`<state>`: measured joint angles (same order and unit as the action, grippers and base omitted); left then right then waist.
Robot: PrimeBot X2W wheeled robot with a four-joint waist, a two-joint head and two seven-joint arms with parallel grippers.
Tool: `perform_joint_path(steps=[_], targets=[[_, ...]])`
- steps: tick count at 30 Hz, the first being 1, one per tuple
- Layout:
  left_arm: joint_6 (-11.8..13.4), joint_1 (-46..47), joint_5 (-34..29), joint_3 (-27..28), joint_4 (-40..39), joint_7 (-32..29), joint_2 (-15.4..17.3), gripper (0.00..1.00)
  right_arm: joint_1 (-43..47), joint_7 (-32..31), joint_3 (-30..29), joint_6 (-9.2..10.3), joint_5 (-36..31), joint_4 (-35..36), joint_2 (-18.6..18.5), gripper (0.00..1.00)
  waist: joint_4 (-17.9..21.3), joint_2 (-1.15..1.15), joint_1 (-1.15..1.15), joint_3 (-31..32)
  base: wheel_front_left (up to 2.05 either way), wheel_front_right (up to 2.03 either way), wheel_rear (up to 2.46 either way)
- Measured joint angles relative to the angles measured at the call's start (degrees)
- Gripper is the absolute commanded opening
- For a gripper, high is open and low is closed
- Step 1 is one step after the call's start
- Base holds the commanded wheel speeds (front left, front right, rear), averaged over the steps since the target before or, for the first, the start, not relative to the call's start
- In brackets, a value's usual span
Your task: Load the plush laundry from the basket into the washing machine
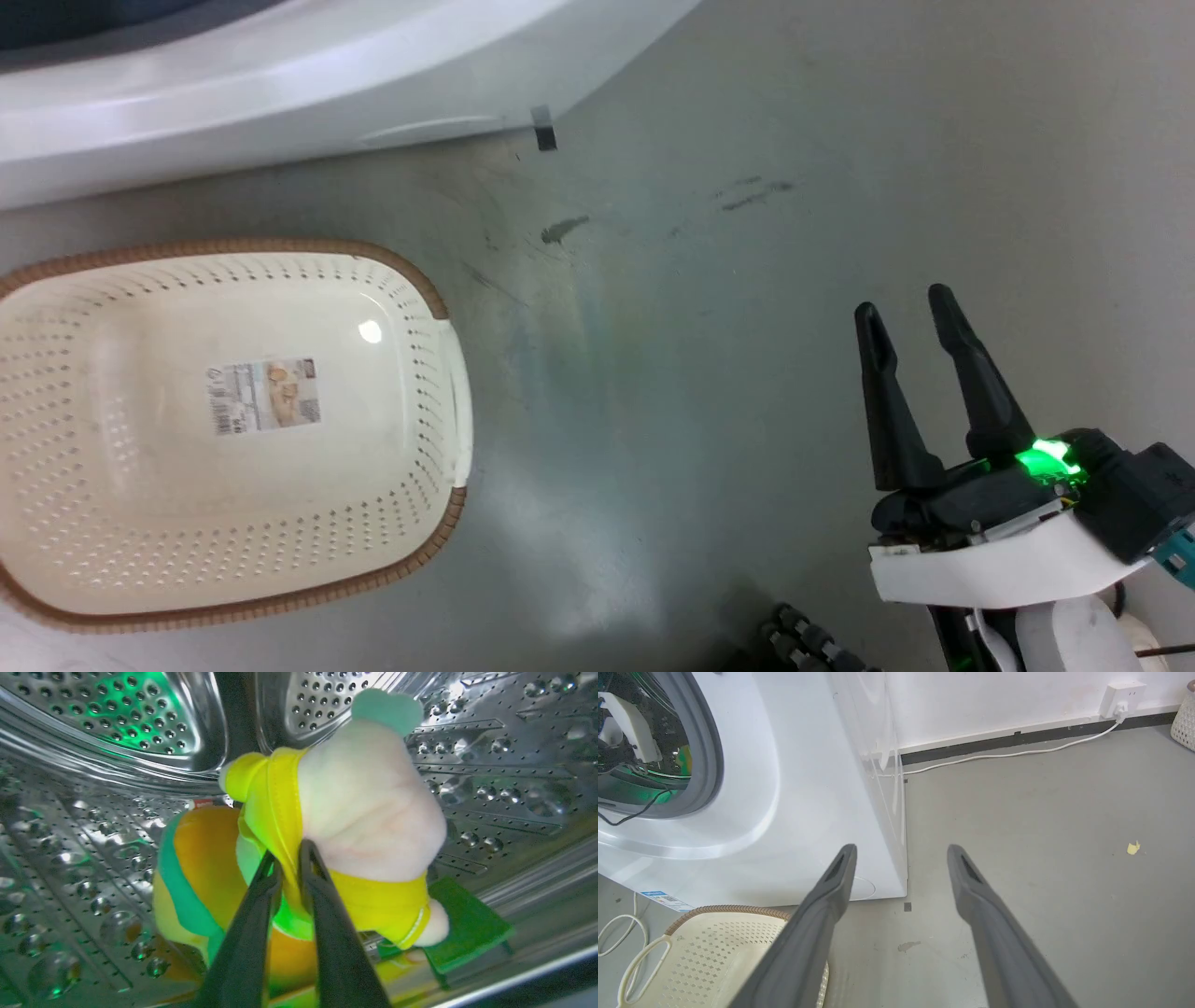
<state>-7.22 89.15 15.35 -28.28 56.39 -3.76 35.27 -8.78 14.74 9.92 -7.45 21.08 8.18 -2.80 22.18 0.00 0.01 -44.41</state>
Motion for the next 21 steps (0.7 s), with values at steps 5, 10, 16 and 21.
perform_joint_path(steps=[5,10,16,21], targets=[[0.0,-1.2,1.4,-0.7,2.9,4.2,-1.7,1.00,0.0,0.0,-0.9,0.00,-1.8,-0.5,0.0,1.00,-1.2,0.00,0.00,3.1,0.00,0.00,0.00],[0.0,-6.1,3.8,-1.3,5.5,8.8,-4.9,1.00,0.2,0.0,-2.0,0.00,-4.4,-1.6,0.0,1.00,-2.8,0.00,0.00,7.9,0.00,0.00,0.00],[0.0,-15.6,7.8,-2.6,6.2,15.3,-8.8,1.00,2.8,0.0,-3.3,0.00,-8.0,-3.1,0.0,1.00,-5.1,0.00,-0.01,16.0,0.00,0.00,0.00],[0.4,-24.4,10.6,-1.0,2.2,18.3,-11.1,1.00,5.2,0.0,-3.7,0.00,-10.1,-4.4,0.0,1.00,-7.7,0.00,-0.02,23.6,0.00,0.00,0.00]])
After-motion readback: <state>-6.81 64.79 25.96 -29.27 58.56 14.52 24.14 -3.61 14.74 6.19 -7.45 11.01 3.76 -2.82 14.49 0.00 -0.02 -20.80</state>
